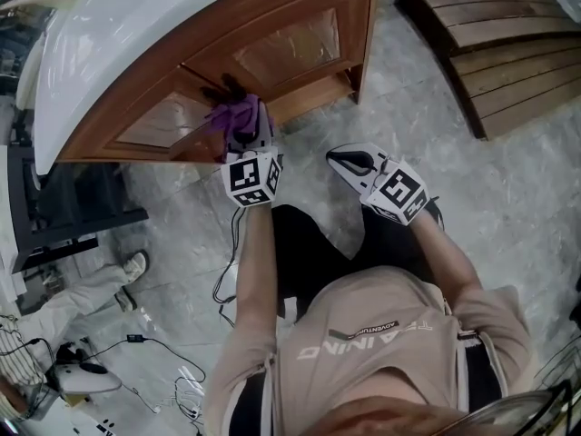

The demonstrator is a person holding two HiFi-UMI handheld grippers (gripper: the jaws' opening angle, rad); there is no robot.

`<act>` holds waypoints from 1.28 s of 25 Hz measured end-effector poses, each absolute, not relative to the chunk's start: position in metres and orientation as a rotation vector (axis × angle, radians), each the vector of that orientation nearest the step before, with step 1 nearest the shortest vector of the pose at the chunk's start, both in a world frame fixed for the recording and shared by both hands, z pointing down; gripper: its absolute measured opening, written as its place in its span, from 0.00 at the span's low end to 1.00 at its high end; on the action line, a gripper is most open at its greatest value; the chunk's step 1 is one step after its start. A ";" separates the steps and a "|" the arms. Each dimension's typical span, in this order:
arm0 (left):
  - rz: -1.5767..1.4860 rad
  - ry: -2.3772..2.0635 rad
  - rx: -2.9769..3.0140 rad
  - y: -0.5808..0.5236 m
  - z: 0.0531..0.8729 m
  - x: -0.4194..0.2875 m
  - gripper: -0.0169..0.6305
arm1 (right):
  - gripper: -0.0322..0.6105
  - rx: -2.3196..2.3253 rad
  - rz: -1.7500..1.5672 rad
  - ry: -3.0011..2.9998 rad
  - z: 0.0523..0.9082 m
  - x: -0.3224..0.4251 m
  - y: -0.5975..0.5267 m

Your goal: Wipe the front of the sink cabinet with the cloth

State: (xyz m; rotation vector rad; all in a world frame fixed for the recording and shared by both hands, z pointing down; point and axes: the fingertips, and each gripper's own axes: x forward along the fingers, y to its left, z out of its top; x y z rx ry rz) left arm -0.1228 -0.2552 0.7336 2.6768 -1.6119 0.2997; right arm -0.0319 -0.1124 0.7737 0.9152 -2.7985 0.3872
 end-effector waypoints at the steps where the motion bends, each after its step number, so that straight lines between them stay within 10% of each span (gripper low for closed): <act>1: 0.329 -1.597 2.697 -0.256 0.736 -0.114 0.10 | 0.07 0.919 0.387 -2.797 0.774 -0.031 -0.112; 32: 0.311 -0.970 2.975 -0.268 0.752 0.132 0.10 | 0.07 1.275 0.397 -2.622 0.776 0.102 -0.091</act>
